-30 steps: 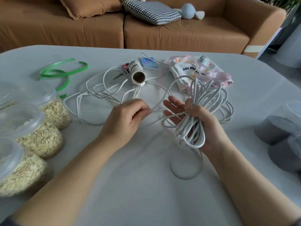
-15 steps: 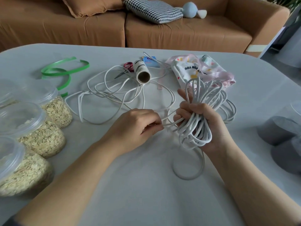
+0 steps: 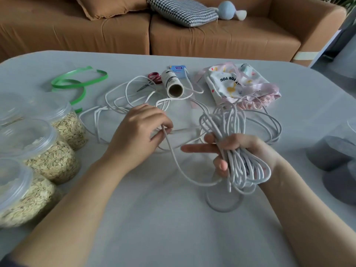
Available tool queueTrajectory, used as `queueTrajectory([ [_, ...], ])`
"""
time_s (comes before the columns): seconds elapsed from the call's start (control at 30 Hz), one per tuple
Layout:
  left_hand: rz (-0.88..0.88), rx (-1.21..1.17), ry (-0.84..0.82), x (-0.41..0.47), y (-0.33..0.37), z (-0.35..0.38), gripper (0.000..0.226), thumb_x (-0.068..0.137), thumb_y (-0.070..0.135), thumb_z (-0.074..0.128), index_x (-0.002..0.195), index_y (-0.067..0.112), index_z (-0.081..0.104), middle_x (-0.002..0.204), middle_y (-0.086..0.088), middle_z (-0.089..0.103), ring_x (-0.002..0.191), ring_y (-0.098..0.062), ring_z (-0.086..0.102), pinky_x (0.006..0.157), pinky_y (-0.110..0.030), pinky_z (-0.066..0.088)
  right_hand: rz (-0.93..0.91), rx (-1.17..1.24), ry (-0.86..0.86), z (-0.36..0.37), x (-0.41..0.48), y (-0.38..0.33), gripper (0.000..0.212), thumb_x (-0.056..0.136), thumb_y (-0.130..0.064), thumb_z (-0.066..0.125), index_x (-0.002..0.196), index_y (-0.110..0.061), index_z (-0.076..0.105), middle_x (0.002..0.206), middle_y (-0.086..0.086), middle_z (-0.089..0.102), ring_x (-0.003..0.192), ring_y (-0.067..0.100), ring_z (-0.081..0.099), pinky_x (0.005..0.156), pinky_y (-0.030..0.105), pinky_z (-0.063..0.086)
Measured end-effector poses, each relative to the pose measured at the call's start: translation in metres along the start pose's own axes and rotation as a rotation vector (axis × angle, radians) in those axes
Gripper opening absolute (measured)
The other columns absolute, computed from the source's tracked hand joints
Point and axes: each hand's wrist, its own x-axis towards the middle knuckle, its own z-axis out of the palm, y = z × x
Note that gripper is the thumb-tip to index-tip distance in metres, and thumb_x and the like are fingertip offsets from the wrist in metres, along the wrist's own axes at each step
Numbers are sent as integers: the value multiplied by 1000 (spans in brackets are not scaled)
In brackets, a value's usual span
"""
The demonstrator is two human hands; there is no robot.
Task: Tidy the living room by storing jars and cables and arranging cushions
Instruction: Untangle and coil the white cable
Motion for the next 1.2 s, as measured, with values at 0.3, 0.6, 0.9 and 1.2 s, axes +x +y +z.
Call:
queueTrajectory([
  [0.3,-15,-9,77,1,7,-1,16,91,15,64,99,6,76,87,-6,67,85,-27,62,77,-39,47,32,-78,-158,15,4,13,32,78,-8,63,96,-13,36,136,30,47,58,14,64,52,27,51],
  [0.6,27,41,93,7,14,-3,23,95,21,58,98,7,76,71,-7,56,69,-28,51,66,-36,40,-39,-142,-64,24,17,25,28,73,-6,62,92,-11,43,101,17,59,53,13,53,49,25,48],
  [0.9,-60,-15,124,4,14,-5,14,95,10,62,90,3,72,75,-6,56,72,-23,52,66,-34,43,-130,-238,129,24,21,28,17,66,-9,65,83,-10,65,65,6,52,58,19,56,64,31,51],
  [1.2,-527,-464,195,3,20,1,31,85,39,61,72,13,55,67,7,58,67,-5,51,67,-17,40,-513,-223,217,19,22,20,20,67,-2,57,72,-21,60,72,-4,56,63,12,56,72,35,41],
])
